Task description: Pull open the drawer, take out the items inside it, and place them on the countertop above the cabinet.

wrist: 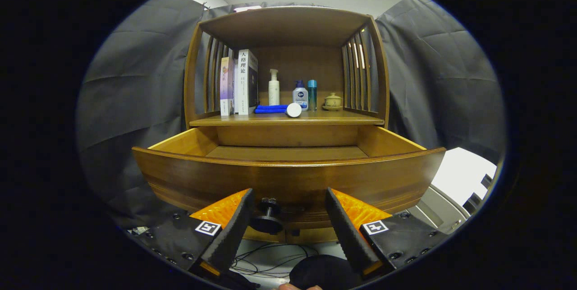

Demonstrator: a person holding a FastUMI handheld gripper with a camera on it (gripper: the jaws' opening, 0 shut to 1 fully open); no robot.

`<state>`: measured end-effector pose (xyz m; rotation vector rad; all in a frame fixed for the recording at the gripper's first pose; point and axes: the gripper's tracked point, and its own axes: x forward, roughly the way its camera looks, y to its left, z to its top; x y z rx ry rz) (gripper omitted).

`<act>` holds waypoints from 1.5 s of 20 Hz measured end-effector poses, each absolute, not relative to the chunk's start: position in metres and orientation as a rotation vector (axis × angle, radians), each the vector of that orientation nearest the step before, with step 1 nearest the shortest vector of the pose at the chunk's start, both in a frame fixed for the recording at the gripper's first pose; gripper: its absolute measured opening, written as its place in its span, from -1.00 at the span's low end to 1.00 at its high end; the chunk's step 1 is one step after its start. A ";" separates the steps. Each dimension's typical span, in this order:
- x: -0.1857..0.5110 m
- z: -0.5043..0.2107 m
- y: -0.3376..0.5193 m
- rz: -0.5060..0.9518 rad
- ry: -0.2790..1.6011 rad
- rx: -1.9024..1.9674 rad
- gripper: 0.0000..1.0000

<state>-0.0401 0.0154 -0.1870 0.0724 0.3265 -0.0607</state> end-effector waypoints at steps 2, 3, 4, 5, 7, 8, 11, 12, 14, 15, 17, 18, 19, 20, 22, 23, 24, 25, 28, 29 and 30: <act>-0.038 -0.190 0.012 -0.090 0.334 0.072 0.96; -0.036 -0.190 0.014 -0.092 0.328 0.075 0.96; -0.036 -0.189 0.016 -0.093 0.319 0.064 0.96; -0.038 -0.191 0.017 -0.096 0.317 0.054 0.96; -0.039 -0.190 0.018 -0.099 0.312 0.058 0.96; -0.037 -0.189 0.018 -0.100 0.307 0.060 0.96; -0.033 -0.189 0.021 -0.088 0.299 0.053 0.96; -0.030 -0.189 0.023 -0.082 0.298 0.056 0.96; -0.027 -0.189 0.027 -0.085 0.291 0.065 0.96; -0.023 -0.188 0.028 -0.085 0.286 0.062 0.96; -0.013 -0.188 0.028 -0.088 0.286 0.070 0.95; -0.008 -0.188 0.028 -0.089 0.289 0.077 0.95; -0.003 -0.188 0.028 -0.091 0.291 0.079 0.96; 0.002 -0.188 0.028 -0.094 0.292 0.077 0.95; 0.014 -0.183 0.028 -0.102 0.278 0.077 0.95; 0.022 -0.182 0.030 -0.106 0.277 0.083 0.95; 0.025 -0.184 0.031 -0.113 0.280 0.098 0.96; 0.029 -0.182 0.031 -0.117 0.279 0.112 0.96; 0.043 -0.184 0.034 -0.131 0.282 0.109 0.96; 0.046 -0.183 0.036 -0.131 0.276 0.109 0.96; 0.050 -0.183 0.035 -0.132 0.274 0.112 0.96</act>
